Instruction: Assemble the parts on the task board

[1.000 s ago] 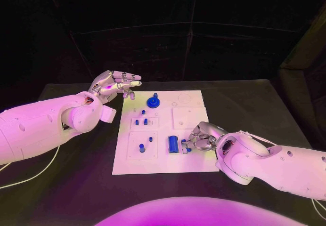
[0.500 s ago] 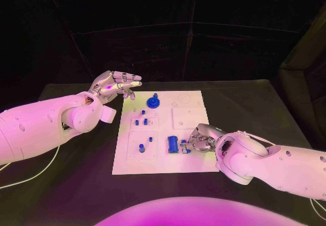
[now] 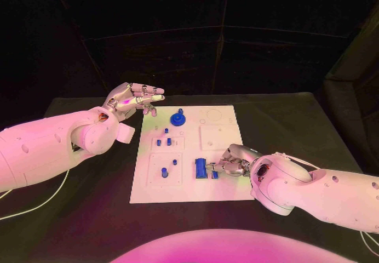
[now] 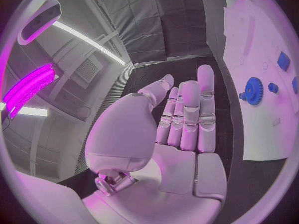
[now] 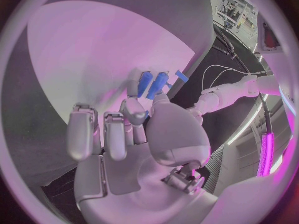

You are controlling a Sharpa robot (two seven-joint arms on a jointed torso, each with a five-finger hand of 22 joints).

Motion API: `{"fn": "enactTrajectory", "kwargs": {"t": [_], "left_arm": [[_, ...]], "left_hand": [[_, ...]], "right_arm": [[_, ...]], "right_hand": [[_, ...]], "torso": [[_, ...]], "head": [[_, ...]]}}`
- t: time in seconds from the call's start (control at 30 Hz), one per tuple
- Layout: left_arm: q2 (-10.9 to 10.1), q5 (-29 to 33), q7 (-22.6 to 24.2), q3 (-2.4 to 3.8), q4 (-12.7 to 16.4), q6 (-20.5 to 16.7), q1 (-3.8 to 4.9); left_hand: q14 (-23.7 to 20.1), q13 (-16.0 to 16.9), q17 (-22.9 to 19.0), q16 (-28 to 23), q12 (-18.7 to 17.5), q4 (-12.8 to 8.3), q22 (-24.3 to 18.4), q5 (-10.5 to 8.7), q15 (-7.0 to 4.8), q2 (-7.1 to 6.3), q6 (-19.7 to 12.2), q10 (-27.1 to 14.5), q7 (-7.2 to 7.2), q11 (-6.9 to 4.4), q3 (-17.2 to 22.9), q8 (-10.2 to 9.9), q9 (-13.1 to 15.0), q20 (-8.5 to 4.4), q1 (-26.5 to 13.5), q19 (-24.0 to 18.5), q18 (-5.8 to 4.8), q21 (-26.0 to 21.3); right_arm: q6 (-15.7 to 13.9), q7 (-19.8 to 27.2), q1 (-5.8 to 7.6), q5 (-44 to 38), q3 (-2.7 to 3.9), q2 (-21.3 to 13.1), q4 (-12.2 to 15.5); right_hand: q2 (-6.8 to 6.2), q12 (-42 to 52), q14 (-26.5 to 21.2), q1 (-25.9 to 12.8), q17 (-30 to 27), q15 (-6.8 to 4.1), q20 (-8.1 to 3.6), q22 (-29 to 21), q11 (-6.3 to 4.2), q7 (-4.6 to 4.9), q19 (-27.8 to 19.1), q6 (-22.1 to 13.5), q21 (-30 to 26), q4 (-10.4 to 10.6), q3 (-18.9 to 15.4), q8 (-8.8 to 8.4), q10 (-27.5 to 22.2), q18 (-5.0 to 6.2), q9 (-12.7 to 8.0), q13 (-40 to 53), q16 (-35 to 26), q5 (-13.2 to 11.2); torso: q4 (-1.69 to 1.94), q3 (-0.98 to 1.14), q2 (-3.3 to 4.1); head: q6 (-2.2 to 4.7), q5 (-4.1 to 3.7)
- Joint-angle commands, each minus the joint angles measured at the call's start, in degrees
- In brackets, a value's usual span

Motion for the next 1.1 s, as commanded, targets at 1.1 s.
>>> {"fn": "enactTrajectory", "kwargs": {"t": [1.1], "left_arm": [[0.38,0.21,0.09,0.02,-0.54,0.86,0.05]], "left_hand": [[-0.45,-0.04,-0.32,-0.45,0.27,-0.01,-0.14,0.09,0.01,0.39,-0.15,-0.37,0.4,0.1,-0.56,-0.11,-0.09,0.01,-0.02,-0.28,0.76,-0.43]], "right_arm": [[2.72,5.09,0.06,-1.54,0.02,-3.52,2.45]], "right_hand": [[-1.3,0.11,5.1,9.93,10.97,-0.35,-0.45,0.16,0.14,0.07,1.37,-0.36,0.07,-5.91,-0.86,0.02,0.39,-0.76,2.07,0.7,0.22,-2.59]], "torso": [[0.08,-0.05,0.01]], "head": [[0.29,-0.27]]}}
